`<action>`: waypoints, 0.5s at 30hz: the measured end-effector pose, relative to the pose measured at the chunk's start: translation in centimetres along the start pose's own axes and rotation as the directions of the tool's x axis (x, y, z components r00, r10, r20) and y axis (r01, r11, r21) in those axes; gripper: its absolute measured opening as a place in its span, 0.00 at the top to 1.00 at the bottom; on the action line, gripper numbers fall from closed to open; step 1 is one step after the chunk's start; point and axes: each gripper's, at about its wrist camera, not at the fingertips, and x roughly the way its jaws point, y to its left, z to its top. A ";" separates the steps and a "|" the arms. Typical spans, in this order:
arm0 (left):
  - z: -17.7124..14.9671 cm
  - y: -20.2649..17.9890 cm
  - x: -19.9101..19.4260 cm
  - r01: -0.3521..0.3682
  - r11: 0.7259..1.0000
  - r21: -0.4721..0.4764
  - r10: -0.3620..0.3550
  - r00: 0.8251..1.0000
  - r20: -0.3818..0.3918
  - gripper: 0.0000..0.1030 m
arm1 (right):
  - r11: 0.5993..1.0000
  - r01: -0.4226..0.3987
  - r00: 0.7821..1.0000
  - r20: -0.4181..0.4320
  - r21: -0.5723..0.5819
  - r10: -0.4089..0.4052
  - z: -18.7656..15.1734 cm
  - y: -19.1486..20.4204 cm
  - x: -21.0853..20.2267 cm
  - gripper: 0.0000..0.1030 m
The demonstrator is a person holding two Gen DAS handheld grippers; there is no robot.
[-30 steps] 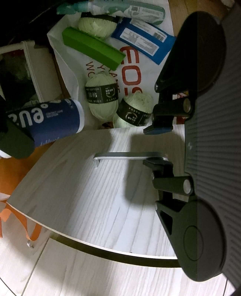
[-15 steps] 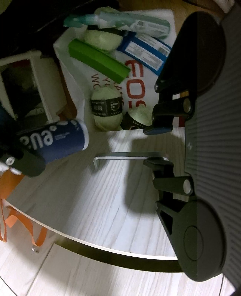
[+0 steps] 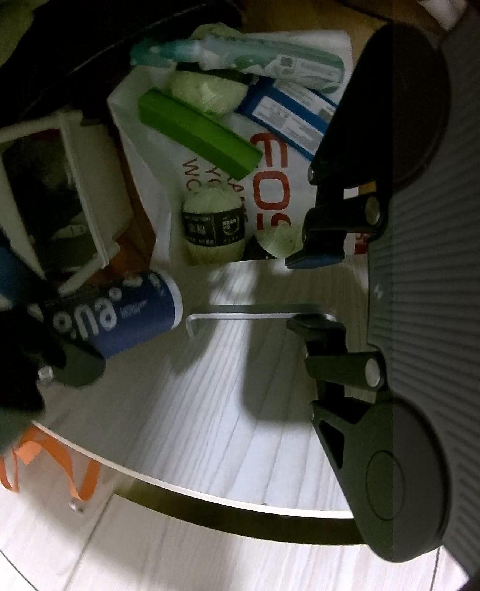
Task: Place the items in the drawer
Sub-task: 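Keep pulling the drawer open with the left tool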
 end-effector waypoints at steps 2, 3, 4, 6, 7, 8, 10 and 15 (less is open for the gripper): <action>0.0 -0.2 -0.1 -0.003 1.000 0.003 0.003 1.000 0.002 0.76 | 1.000 0.004 1.000 0.000 -0.001 -0.004 0.1 0.0 -0.1 0.61; -0.1 -0.2 -0.1 -0.005 1.000 0.002 0.005 1.000 0.007 0.76 | 1.000 0.004 1.000 0.002 -0.004 -0.004 0.2 0.1 -0.3 0.61; -0.2 -0.3 -0.1 -0.007 1.000 0.002 0.007 1.000 0.011 0.76 | 1.000 0.003 1.000 0.006 -0.006 -0.003 0.3 0.1 -0.4 0.61; -0.2 -0.5 -0.1 -0.012 1.000 0.016 0.011 1.000 0.015 0.76 | 1.000 -0.001 1.000 0.009 -0.012 0.001 0.5 0.3 -0.7 0.61; -0.1 -0.4 -0.1 -0.007 1.000 0.000 0.007 1.000 0.012 0.76 | 1.000 -0.004 1.000 0.011 -0.014 0.004 0.6 0.5 -0.8 0.61; 0.0 -0.4 -0.1 -0.004 1.000 0.007 0.004 1.000 0.008 0.76 | 1.000 -0.007 1.000 0.013 -0.015 0.007 0.6 0.6 -0.9 0.61; 0.2 -0.1 -0.1 0.008 1.000 -0.027 -0.007 1.000 0.002 0.76 | 1.000 -0.006 1.000 0.015 -0.019 0.006 0.7 0.7 -1.1 0.61; 0.0 -0.7 -0.1 -0.017 1.000 -0.011 0.017 1.000 0.010 0.76 | 1.000 -0.005 1.000 0.014 -0.018 0.005 0.7 0.6 -1.2 0.61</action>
